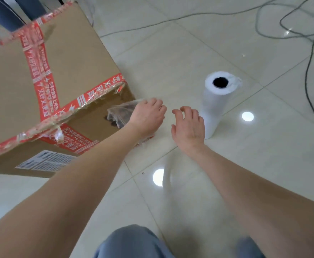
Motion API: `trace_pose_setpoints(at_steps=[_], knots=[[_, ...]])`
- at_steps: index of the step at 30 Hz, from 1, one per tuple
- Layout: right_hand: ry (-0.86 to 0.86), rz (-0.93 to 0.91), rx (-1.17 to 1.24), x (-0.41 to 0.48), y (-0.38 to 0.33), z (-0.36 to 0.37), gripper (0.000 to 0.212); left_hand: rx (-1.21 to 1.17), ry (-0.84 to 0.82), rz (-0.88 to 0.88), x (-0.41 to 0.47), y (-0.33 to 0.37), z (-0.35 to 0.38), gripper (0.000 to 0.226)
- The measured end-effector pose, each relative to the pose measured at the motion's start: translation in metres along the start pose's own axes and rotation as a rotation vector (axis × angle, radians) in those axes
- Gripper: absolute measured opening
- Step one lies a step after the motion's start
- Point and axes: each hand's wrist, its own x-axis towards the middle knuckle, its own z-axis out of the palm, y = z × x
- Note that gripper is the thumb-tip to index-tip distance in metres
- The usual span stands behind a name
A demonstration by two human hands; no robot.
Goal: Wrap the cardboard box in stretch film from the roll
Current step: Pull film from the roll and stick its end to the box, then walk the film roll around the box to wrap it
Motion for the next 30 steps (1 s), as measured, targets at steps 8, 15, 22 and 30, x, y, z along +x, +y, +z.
trace_pose_setpoints(at_steps=[8,15,22,30], knots=[[-0.068,0.028,-0.015,0.018,0.001,-0.11,0.044,-0.224,-0.061,-0.15,0.028,0.001,-0.098,0.034],[-0.14,0.094,0.023,0.05,0.021,-0.194,0.044,-0.31,-0.154,-0.233,0.068,0.003,-0.173,0.033],[-0.357,0.436,0.134,0.077,0.059,-0.227,0.046,-0.476,-0.348,-0.335,0.104,0.011,-0.196,0.03],[-0.679,0.727,0.273,0.118,0.081,-0.169,0.047,-0.612,-0.577,-0.228,0.172,0.022,-0.144,0.045]])
